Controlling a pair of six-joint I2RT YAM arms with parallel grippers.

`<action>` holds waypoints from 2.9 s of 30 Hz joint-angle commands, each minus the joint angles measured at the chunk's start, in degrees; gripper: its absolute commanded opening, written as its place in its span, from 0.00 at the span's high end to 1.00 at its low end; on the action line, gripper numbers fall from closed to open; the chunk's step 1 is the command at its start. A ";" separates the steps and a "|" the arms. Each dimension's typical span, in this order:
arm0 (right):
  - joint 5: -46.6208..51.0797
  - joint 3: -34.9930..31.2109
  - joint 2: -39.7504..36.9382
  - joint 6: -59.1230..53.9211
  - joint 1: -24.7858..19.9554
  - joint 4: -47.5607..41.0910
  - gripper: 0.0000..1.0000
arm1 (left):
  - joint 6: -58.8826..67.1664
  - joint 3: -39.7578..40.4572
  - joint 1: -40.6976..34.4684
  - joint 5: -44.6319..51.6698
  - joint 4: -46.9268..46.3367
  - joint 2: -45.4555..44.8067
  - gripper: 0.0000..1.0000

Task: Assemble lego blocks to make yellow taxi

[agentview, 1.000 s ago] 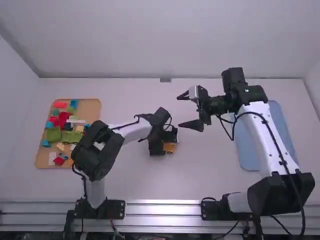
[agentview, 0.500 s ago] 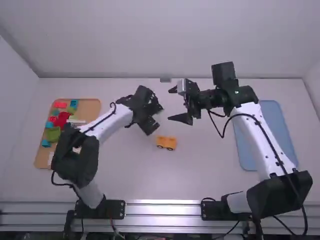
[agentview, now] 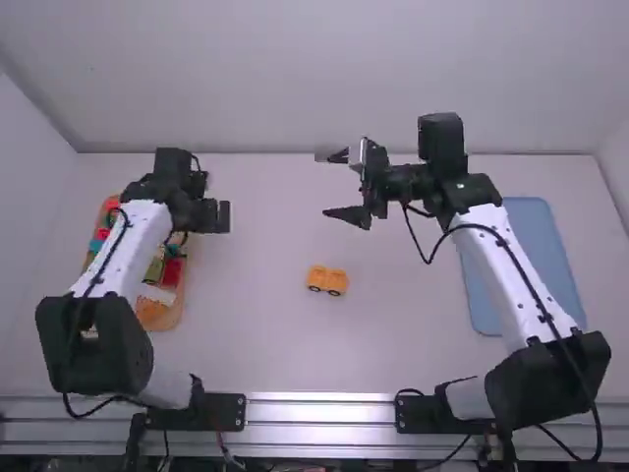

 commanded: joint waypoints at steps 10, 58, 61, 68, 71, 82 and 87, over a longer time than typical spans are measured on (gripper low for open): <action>1.64 -4.15 -0.68 11.65 -2.03 6.60 0.01 | -17.73 -0.70 9.18 -8.59 -5.20 -9.40 0.01; 1.29 -4.13 -0.68 12.02 -2.80 7.52 0.01 | -16.09 2.91 38.32 -4.22 -8.87 15.23 0.36; 1.36 -4.13 -0.68 12.07 -2.80 7.52 0.01 | -16.26 1.95 38.29 -4.20 -7.54 16.87 0.51; 1.70 -4.13 -0.68 12.04 -2.80 7.45 0.01 | -16.94 -2.16 38.36 -4.20 -2.75 16.90 0.55; 1.68 -4.13 -0.68 12.02 -2.80 7.48 0.01 | -16.87 -4.13 38.32 -4.15 -0.55 16.90 0.55; 1.68 -4.13 -0.68 12.04 -2.80 7.48 0.01 | -16.72 -9.66 38.29 -4.22 8.39 16.92 0.58; 1.66 -4.13 -0.68 12.04 -2.80 7.48 0.01 | -16.70 -11.39 38.32 -4.22 10.93 16.92 0.60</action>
